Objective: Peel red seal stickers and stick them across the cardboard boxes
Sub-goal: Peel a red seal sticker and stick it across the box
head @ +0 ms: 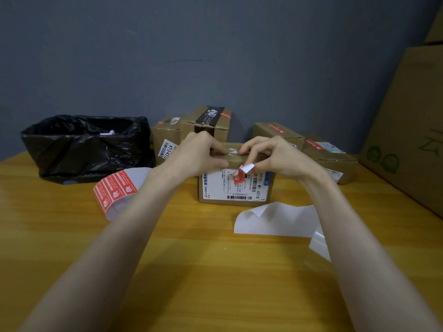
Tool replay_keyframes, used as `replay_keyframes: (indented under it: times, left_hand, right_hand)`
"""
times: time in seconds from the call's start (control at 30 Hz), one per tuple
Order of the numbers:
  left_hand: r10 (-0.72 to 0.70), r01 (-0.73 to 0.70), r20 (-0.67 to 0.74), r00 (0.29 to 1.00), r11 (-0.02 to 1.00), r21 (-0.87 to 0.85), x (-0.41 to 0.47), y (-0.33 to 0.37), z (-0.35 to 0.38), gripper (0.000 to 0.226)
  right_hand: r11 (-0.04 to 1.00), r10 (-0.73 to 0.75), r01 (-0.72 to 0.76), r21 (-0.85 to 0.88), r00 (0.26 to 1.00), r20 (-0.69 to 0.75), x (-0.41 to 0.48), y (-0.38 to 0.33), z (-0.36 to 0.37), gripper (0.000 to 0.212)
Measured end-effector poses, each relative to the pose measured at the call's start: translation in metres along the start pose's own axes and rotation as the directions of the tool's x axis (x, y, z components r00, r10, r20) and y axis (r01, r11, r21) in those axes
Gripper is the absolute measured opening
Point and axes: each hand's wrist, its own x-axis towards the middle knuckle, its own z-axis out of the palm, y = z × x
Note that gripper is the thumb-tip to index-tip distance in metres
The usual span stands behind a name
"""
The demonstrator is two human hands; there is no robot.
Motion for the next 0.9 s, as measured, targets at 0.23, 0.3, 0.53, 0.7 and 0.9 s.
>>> replay_keyframes:
  times: [0.23, 0.3, 0.53, 0.7, 0.9]
  left_hand:
    - [-0.025, 0.024, -0.029, 0.999, 1.0, -0.019, 0.0025, -0.0044, 0.0025, 0.037]
    - [-0.025, 0.024, -0.032, 0.999, 0.999, -0.027, 0.003, -0.0041, 0.0029, 0.036]
    - [-0.059, 0.058, -0.028, 0.998, 0.997, -0.043, 0.005, -0.005, 0.0054, 0.037]
    - [-0.085, 0.083, -0.04, 0.996, 0.996, -0.044, 0.0054, -0.0045, 0.0072, 0.037]
    - [-0.066, 0.064, -0.102, 0.993, 0.998, -0.023, 0.003, -0.0013, 0.009, 0.037]
  right_hand:
    - [1.0, 0.016, -0.015, -0.004, 0.998, 0.067, -0.002, -0.0033, -0.0048, 0.018]
    - [1.0, 0.016, -0.017, 0.001, 0.996, 0.085, -0.0029, -0.0042, -0.0059, 0.018]
    - [1.0, 0.013, -0.014, 0.004, 0.994, 0.106, -0.0036, -0.0032, -0.007, 0.018]
    - [1.0, 0.01, -0.011, 0.004, 0.994, 0.11, -0.0048, -0.0009, -0.0093, 0.014]
    - [1.0, -0.005, 0.005, 0.006, 0.997, 0.08, -0.0044, -0.0012, -0.0093, 0.016]
